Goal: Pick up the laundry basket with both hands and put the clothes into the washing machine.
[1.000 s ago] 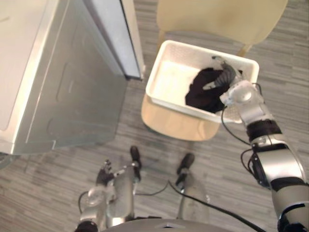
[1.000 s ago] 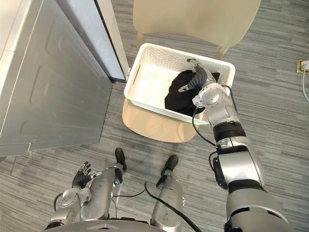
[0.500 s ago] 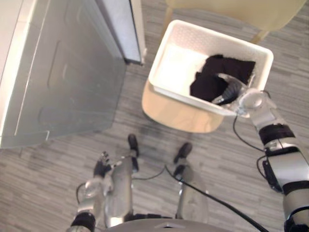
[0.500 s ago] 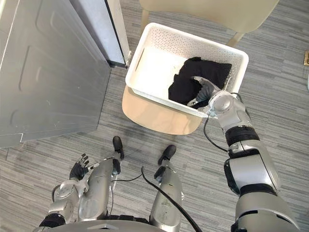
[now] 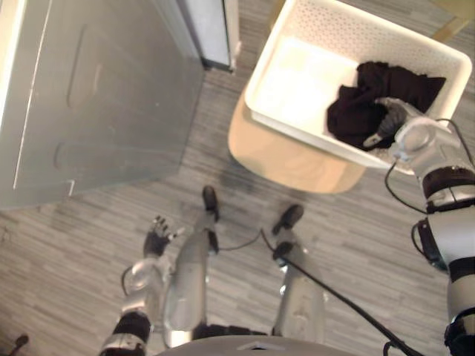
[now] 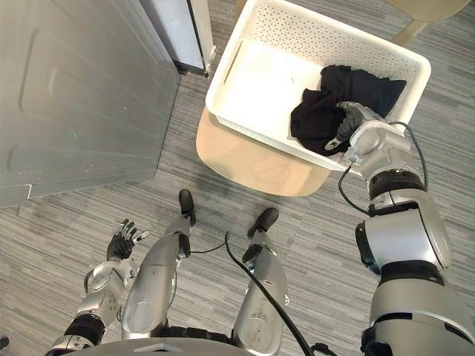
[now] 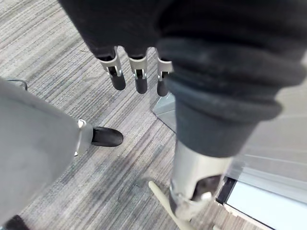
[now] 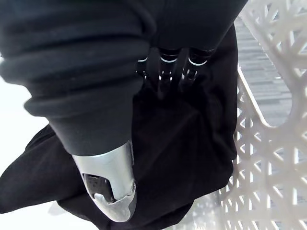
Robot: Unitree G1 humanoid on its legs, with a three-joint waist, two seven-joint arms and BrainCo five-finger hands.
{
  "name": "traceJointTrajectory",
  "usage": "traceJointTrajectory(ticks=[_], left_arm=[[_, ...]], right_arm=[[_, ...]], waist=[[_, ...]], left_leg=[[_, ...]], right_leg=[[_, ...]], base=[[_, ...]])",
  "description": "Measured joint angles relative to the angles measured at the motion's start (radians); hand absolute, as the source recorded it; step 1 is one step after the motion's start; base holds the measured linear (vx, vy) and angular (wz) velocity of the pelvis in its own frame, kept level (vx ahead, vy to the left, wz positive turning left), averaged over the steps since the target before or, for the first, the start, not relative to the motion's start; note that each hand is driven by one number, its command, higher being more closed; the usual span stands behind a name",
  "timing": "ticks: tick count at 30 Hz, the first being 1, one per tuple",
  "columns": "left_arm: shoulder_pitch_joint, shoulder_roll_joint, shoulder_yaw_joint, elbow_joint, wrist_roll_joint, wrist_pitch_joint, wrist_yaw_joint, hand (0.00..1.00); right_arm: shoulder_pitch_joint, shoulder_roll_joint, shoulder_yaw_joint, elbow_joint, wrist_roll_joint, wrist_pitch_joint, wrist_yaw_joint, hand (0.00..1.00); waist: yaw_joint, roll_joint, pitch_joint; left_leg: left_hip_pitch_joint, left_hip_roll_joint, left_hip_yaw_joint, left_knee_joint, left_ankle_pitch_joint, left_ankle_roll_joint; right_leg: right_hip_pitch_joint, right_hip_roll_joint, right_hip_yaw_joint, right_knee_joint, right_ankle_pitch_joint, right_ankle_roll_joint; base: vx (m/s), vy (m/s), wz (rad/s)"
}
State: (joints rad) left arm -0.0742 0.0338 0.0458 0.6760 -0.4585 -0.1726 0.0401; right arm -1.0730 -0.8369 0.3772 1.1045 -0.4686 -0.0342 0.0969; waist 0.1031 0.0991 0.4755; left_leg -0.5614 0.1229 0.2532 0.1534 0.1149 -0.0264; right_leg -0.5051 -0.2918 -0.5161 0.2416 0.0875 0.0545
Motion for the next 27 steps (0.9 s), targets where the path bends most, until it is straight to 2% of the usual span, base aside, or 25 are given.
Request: traceJointTrajectory(ticks=[4, 7, 8, 13, 16, 21, 27], left_arm=[[-0.003, -0.020, 0.028, -0.038, -0.012, 0.001, -0.001, 0.00], [-0.015, -0.022, 0.030, -0.076, -0.025, -0.003, 0.001, 0.00], [-0.018, -0.024, 0.030, -0.086, -0.034, -0.006, 0.002, 0.00], [-0.017, -0.040, 0.030, -0.143, -0.079, -0.011, 0.018, 0.00], [-0.023, -0.053, 0.031, -0.158, -0.099, -0.024, 0.019, 0.00], [-0.027, -0.085, 0.036, -0.202, -0.127, -0.028, 0.021, 0.00], [-0.026, -0.094, 0.035, -0.276, -0.129, -0.039, 0.022, 0.00]], right_arm=[[0.001, 0.001, -0.033, -0.028, -0.001, 0.019, -0.014, 0.00], [0.004, 0.002, -0.052, -0.027, -0.001, 0.032, -0.021, 0.00], [0.008, 0.007, -0.067, -0.026, -0.002, 0.037, -0.025, 1.00], [0.038, 0.024, -0.076, -0.028, 0.019, 0.035, -0.062, 1.00], [0.038, 0.032, -0.109, -0.054, 0.085, 0.030, -0.099, 1.00], [0.052, 0.079, -0.158, -0.080, 0.206, 0.029, -0.132, 1.00], [0.138, 0.149, -0.266, -0.276, 0.269, 0.032, -0.165, 1.00]], waist=[[-0.001, -0.001, 0.000], [0.002, -0.001, 0.000], [0.004, -0.001, 0.000], [0.002, -0.001, 0.001], [-0.004, -0.001, 0.001], [0.002, -0.001, 0.000], [-0.014, -0.004, -0.001]], left_leg=[[-0.005, 0.026, 0.066, 0.001, -0.005, -0.004], [-0.014, 0.031, 0.079, 0.002, 0.011, 0.008], [-0.019, 0.029, 0.079, -0.001, 0.016, 0.006], [-0.022, 0.026, 0.083, -0.037, 0.026, -0.004], [-0.027, 0.034, 0.136, -0.076, 0.058, -0.006], [-0.023, 0.035, 0.152, -0.104, 0.091, 0.007], [-0.010, 0.041, 0.157, -0.118, 0.098, -0.001]], right_leg=[[-0.004, -0.003, -0.007, 0.007, -0.003, -0.004], [-0.018, -0.007, -0.010, 0.023, -0.007, -0.008], [-0.024, -0.008, -0.011, 0.023, -0.007, -0.008], [-0.040, -0.009, -0.012, 0.025, -0.008, -0.008], [-0.068, -0.012, -0.014, 0.031, -0.008, -0.008], [-0.091, -0.016, -0.014, 0.055, -0.017, -0.018], [-0.088, -0.014, -0.017, 0.066, -0.022, -0.022]], base=[[0.01, -0.044, 0.02], [0.02, -0.045, 0.07], [0.03, -0.035, 0.04], [0.00, -0.019, 0.02], [-0.01, -0.028, 0.05], [0.01, -0.012, 0.00], [0.01, -0.037, -0.01]])
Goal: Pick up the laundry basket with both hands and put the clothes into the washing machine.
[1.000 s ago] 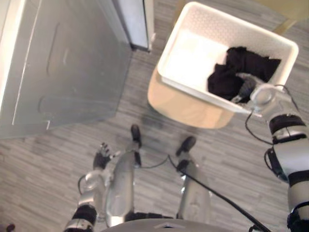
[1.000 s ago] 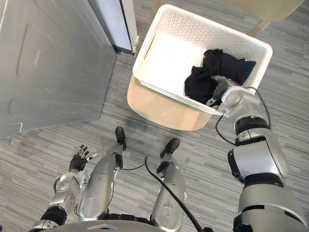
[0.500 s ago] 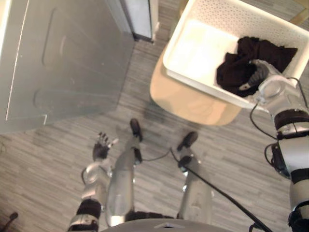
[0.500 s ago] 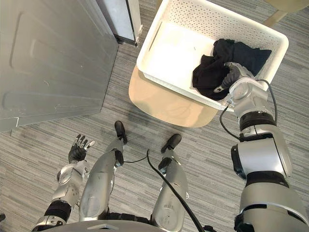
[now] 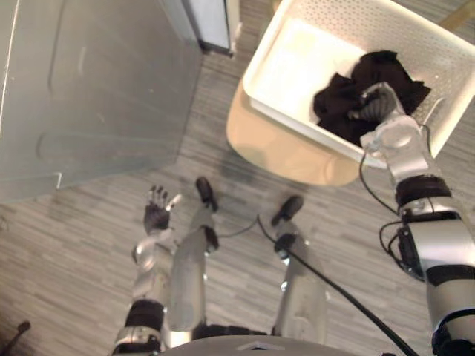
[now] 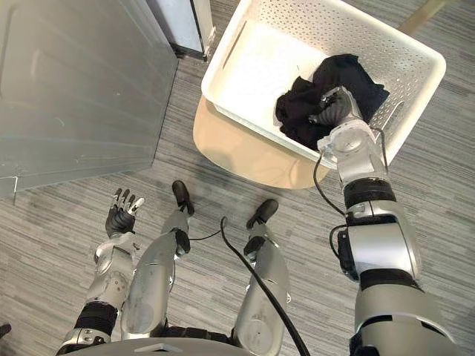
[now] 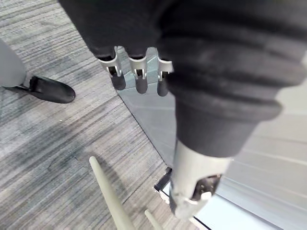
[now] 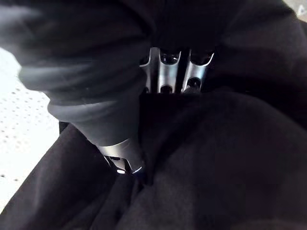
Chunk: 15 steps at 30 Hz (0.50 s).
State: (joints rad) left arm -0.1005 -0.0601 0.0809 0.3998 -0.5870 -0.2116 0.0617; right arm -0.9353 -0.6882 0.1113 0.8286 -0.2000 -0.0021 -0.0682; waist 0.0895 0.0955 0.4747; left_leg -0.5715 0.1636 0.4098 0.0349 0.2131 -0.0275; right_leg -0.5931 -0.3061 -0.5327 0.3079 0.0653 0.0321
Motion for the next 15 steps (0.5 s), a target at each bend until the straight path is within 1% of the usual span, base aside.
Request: traceJointTrajectory(ticks=[1, 3, 4, 5, 6, 8, 10, 11, 12, 15], left_arm=[[0.000, 0.000, 0.000, 0.000, 0.000, -0.003, 0.000, 0.00], [0.002, 0.000, -0.001, 0.000, 0.000, -0.003, 0.000, 0.00], [0.006, 0.002, -0.001, -0.004, 0.001, -0.004, 0.000, 0.00], [0.019, 0.005, -0.002, -0.028, 0.001, -0.004, 0.000, 0.00], [0.022, 0.005, -0.003, -0.039, 0.002, -0.005, -0.001, 0.00], [0.024, 0.014, -0.009, -0.042, 0.004, -0.006, -0.002, 0.00], [0.037, 0.037, -0.024, -0.044, 0.005, -0.006, -0.004, 0.00], [0.042, 0.046, -0.030, -0.044, 0.006, -0.005, -0.004, 0.00], [0.053, 0.065, -0.046, -0.044, 0.013, -0.005, -0.005, 0.00], [0.067, 0.090, -0.062, -0.037, 0.023, -0.004, -0.012, 0.00]], right_arm=[[0.018, 0.014, -0.040, -0.046, 0.010, 0.003, -0.010, 1.00], [0.049, 0.016, -0.078, -0.111, 0.020, 0.006, -0.029, 1.00], [0.068, 0.018, -0.105, -0.151, 0.041, 0.006, -0.048, 1.00], [0.073, 0.025, -0.138, -0.188, 0.048, 0.006, -0.053, 1.00], [0.076, 0.027, -0.157, -0.206, 0.049, 0.006, -0.056, 1.00], [0.104, 0.033, -0.217, -0.278, 0.058, 0.004, -0.088, 1.00], [0.120, 0.036, -0.236, -0.306, 0.058, 0.003, -0.089, 1.00], [0.124, 0.036, -0.241, -0.307, 0.057, 0.002, -0.091, 1.00], [0.135, 0.036, -0.246, -0.305, 0.057, 0.002, -0.094, 1.00], [0.150, 0.038, -0.262, -0.305, 0.055, 0.001, -0.094, 1.00]], waist=[[-0.006, -0.002, 0.000], [-0.008, -0.004, 0.000], [-0.010, -0.010, -0.001], [-0.015, -0.022, -0.002], [-0.017, -0.028, -0.003], [-0.023, -0.053, -0.005], [-0.037, -0.073, -0.015], [-0.039, -0.080, -0.019], [-0.039, -0.095, -0.027], [-0.044, -0.108, -0.036]], left_leg=[[0.005, 0.001, 0.000, -0.003, 0.003, 0.001], [0.024, 0.001, 0.000, -0.004, 0.004, 0.001], [0.040, 0.003, -0.001, -0.004, 0.003, 0.001], [0.054, 0.004, -0.001, -0.005, 0.002, 0.000], [0.059, 0.005, -0.002, -0.005, 0.002, 0.000], [0.086, 0.011, -0.009, -0.002, 0.002, 0.000], [0.091, 0.014, -0.024, 0.005, 0.002, -0.001], [0.091, 0.016, -0.026, 0.009, 0.001, -0.002], [0.092, 0.021, -0.029, 0.019, -0.002, -0.003], [0.104, 0.025, -0.051, 0.034, -0.007, -0.004]], right_leg=[[0.005, 0.000, -0.002, 0.001, 0.000, 0.000], [0.026, 0.001, -0.005, 0.000, 0.000, 0.000], [0.044, 0.002, -0.006, -0.002, -0.001, 0.000], [0.058, 0.005, -0.007, -0.004, -0.002, 0.001], [0.067, 0.007, -0.008, -0.007, -0.002, 0.001], [0.101, 0.014, -0.015, -0.011, -0.004, 0.001], [0.118, 0.018, -0.025, -0.013, -0.006, 0.002], [0.122, 0.020, -0.026, -0.014, -0.006, 0.002], [0.130, 0.026, -0.025, -0.017, -0.006, 0.001], [0.159, 0.036, -0.029, -0.032, -0.008, 0.004]], base=[[0.01, -0.029, 0.05], [0.02, -0.032, 0.04], [0.02, -0.042, 0.02], [0.01, -0.047, 0.02], [0.00, -0.071, 0.02], [0.00, -0.082, 0.08], [0.00, -0.066, 0.12], [0.00, -0.079, 0.05], [0.00, -0.082, 0.06], [-0.01, -0.078, 0.05]])
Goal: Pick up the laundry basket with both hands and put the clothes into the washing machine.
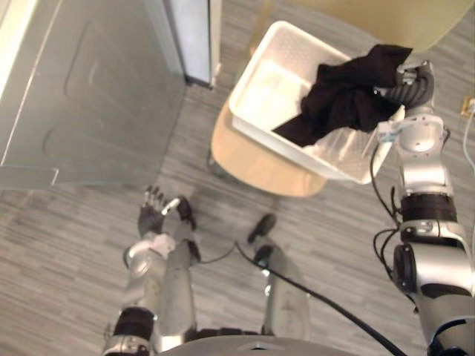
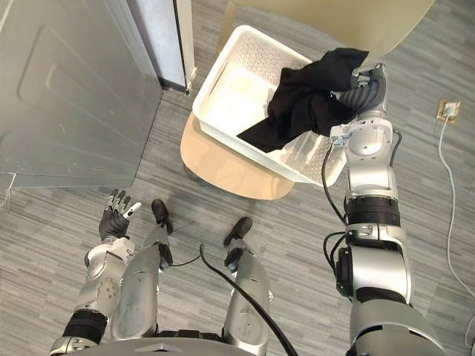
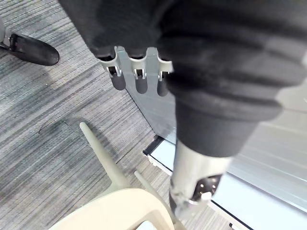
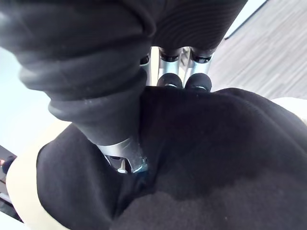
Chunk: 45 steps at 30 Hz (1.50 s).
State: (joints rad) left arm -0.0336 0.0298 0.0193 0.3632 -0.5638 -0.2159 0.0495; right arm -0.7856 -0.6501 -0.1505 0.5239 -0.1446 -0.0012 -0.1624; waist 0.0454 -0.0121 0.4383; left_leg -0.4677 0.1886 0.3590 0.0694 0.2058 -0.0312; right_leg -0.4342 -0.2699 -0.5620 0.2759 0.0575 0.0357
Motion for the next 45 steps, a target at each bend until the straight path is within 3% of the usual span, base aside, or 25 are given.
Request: traceJointTrajectory(ticks=[6, 13, 19, 25, 29, 33, 35, 41, 45], left_arm=[[0.021, 0.040, -0.052, -0.003, 0.054, 0.002, -0.023, 0.00], [0.007, 0.119, -0.231, -0.240, 0.271, -0.003, -0.064, 0.00], [-0.281, 0.122, -0.371, -0.271, 0.442, -0.011, -0.026, 0.00], [-0.645, 0.040, -0.422, -0.098, 0.621, -0.007, 0.058, 0.00], [-0.779, -0.029, -0.425, 0.052, 0.745, 0.044, 0.126, 0.00], [-0.844, -0.067, -0.430, 0.133, 0.862, 0.065, 0.183, 0.00], [-0.876, -0.099, -0.412, 0.186, 0.900, 0.111, 0.215, 0.00], [-0.919, -0.151, -0.354, 0.261, 0.899, 0.178, 0.254, 0.00], [-0.928, -0.158, -0.309, 0.296, 0.867, 0.199, 0.287, 0.00]], right_arm=[[0.000, 0.001, -0.020, 0.000, 0.000, -0.003, -0.001, 1.00], [0.016, 0.001, -0.021, -0.074, 0.002, -0.030, -0.001, 1.00], [-0.010, 0.001, -0.023, -0.237, 0.003, -0.063, -0.009, 1.00], [-0.068, 0.044, -0.017, -0.410, 0.025, -0.069, -0.044, 1.00], [-0.070, 0.112, 0.047, -0.576, 0.048, -0.090, -0.048, 1.00], [-0.067, 0.157, 0.120, -0.654, 0.091, -0.114, -0.031, 1.00], [-0.059, 0.196, 0.157, -0.674, 0.114, -0.127, -0.019, 1.00], [-0.042, 0.230, 0.162, -0.674, 0.157, -0.126, 0.010, 1.00], [0.007, 0.264, 0.187, -0.698, 0.172, -0.126, 0.013, 1.00]], waist=[[-0.009, -0.003, -0.009], [-0.022, -0.003, -0.023], [-0.045, -0.002, -0.023], [-0.066, -0.002, -0.023], [-0.085, -0.003, -0.023], [-0.098, -0.004, -0.022], [-0.106, -0.007, -0.024], [-0.111, -0.014, -0.026], [-0.117, -0.033, -0.034]], left_leg=[[0.005, 0.000, -0.008, 0.008, 0.000, 0.002], [-0.009, 0.008, -0.022, 0.055, -0.018, 0.007], [-0.079, 0.026, -0.027, 0.124, -0.031, 0.019], [-0.084, 0.041, 0.003, 0.156, -0.042, 0.024], [-0.056, 0.048, 0.040, 0.156, -0.049, 0.026], [-0.045, 0.059, 0.055, 0.159, -0.050, 0.024], [-0.038, 0.065, 0.058, 0.163, -0.053, 0.020], [-0.035, 0.071, 0.057, 0.171, -0.055, 0.019], [-0.013, 0.070, 0.062, 0.163, -0.055, 0.019]], right_leg=[[0.019, 0.013, 0.000, -0.022, 0.011, 0.009], [0.027, 0.017, 0.002, -0.020, 0.014, 0.006], [-0.020, 0.022, 0.011, -0.013, 0.038, -0.006], [-0.027, 0.037, 0.046, -0.045, 0.073, -0.005], [-0.026, 0.041, 0.086, -0.052, 0.079, 0.003], [-0.023, 0.054, 0.107, -0.062, 0.082, 0.007], [-0.018, 0.060, 0.112, -0.062, 0.083, 0.008], [-0.015, 0.065, 0.113, -0.055, 0.085, 0.011], [0.000, 0.065, 0.114, -0.053, 0.082, 0.013]], base=[[-0.02, -0.044, 0.02], [0.00, -0.047, 0.00], [-0.04, -0.053, -0.05], [-0.07, -0.059, -0.17], [-0.06, -0.082, -0.20], [-0.03, -0.104, -0.15], [-0.03, -0.116, -0.08], [-0.02, -0.123, -0.01], [-0.02, -0.115, 0.00]])
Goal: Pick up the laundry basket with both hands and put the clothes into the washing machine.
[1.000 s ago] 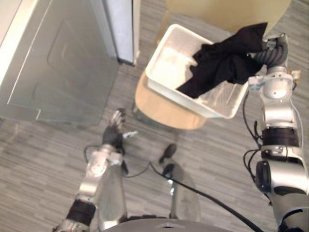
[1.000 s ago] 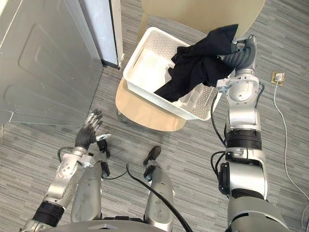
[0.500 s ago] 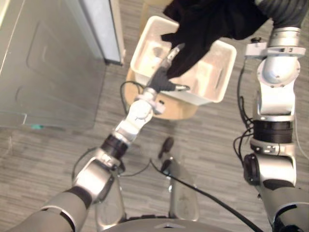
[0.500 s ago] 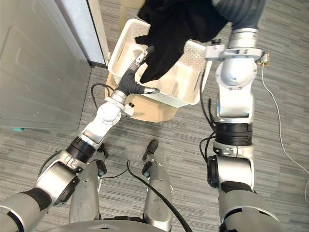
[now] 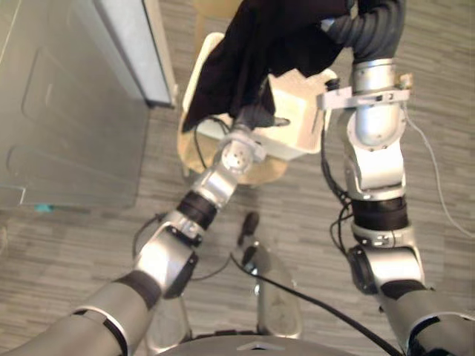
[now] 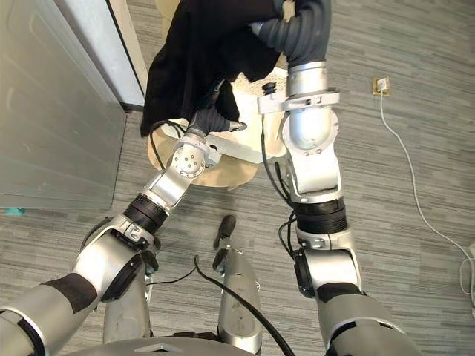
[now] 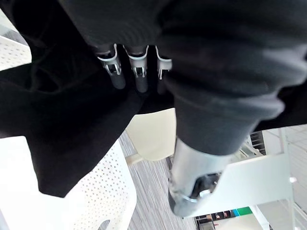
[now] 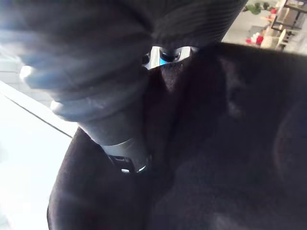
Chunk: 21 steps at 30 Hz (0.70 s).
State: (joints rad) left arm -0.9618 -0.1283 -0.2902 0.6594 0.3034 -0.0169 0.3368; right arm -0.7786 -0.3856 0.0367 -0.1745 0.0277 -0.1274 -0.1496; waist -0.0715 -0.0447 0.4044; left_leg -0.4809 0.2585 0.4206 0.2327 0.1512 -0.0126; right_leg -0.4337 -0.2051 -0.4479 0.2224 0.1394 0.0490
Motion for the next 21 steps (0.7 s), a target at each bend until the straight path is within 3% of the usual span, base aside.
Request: traceJointTrajectory(ticks=[6, 21], left_arm=[[-0.002, 0.000, 0.017, 0.021, -0.276, -0.005, 0.021, 0.00], [-0.047, 0.016, 0.090, 0.026, -0.351, -0.008, 0.073, 0.00]], right_arm=[[0.043, 0.022, 0.000, -0.054, 0.026, 0.000, 0.010, 1.00], [0.111, 0.020, 0.068, -0.130, 0.094, -0.018, 0.038, 1.00]], waist=[[-0.008, -0.030, -0.018], [-0.027, -0.039, -0.024]], left_leg=[[0.017, -0.005, 0.006, -0.012, -0.001, 0.001], [0.039, -0.002, 0.046, 0.012, -0.032, -0.005]], right_leg=[[0.011, -0.002, 0.002, -0.007, -0.003, 0.000], [0.011, 0.000, 0.047, -0.017, 0.001, 0.004]], base=[[-0.01, -0.110, 0.00], [0.01, -0.101, -0.07]])
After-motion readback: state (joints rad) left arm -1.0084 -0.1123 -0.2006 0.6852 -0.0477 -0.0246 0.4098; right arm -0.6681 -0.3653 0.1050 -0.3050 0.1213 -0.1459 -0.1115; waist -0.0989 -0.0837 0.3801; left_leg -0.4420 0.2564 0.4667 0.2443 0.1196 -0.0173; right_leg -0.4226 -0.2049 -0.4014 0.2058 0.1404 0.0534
